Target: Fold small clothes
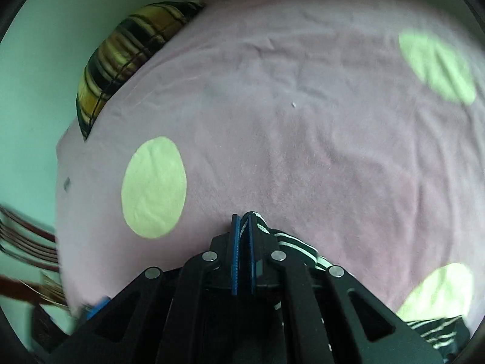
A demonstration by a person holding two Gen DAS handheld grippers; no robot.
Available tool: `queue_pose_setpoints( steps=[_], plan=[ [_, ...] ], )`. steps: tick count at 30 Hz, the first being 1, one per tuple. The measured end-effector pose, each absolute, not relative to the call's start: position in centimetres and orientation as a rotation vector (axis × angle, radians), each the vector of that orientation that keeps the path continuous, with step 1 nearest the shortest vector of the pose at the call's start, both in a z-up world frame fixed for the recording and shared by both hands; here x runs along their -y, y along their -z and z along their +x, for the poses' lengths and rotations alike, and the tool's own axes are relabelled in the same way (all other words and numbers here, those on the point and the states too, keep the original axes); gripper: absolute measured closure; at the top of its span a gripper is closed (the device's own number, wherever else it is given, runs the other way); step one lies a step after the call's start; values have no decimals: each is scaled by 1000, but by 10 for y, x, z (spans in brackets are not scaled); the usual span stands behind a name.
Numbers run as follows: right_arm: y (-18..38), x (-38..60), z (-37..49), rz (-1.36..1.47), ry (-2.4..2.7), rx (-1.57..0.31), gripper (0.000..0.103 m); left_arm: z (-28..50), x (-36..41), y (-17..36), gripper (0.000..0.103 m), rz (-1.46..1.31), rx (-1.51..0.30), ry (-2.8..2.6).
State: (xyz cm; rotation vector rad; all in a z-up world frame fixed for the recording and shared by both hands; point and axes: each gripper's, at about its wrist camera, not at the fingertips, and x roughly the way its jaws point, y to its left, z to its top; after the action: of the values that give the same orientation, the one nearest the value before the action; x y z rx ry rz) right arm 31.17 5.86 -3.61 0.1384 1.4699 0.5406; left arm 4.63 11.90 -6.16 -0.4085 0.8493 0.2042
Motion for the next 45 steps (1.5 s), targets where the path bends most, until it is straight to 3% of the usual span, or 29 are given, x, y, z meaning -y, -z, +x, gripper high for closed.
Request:
queue_pose_setpoints(
  steps=[4,6,8,9,10,14,19,25,34,45],
  plan=[
    [68,-1,336,638,-500,-1631,97,48,-119,62,11,-405,-854,-206],
    [57,33,349,624,-356,-1492,92,48,-119,62,11,-398,-855,-208],
    [48,65,356,705,-300,-1382,79,49,-120,62,11,-397,-859,-209],
    [45,75,355,749,-283,-1349,65,49,-121,62,11,-401,-857,-208],
    [40,83,352,786,-276,-1301,60,49,-121,62,11,-400,-855,-208],
    [7,87,324,720,-361,-1182,59,49,-121,62,10,-399,-853,-205],
    [-48,100,227,561,-364,-1061,45,48,-121,62,9,-403,-849,-198],
    [-89,174,53,516,-215,-955,40,48,-123,61,7,-421,-843,-179],
    [-102,302,-173,580,239,-867,40,28,-142,42,7,-547,-860,-25],
    [-75,320,-288,746,194,-873,40,-91,-169,27,7,-268,-961,169]
  ],
)
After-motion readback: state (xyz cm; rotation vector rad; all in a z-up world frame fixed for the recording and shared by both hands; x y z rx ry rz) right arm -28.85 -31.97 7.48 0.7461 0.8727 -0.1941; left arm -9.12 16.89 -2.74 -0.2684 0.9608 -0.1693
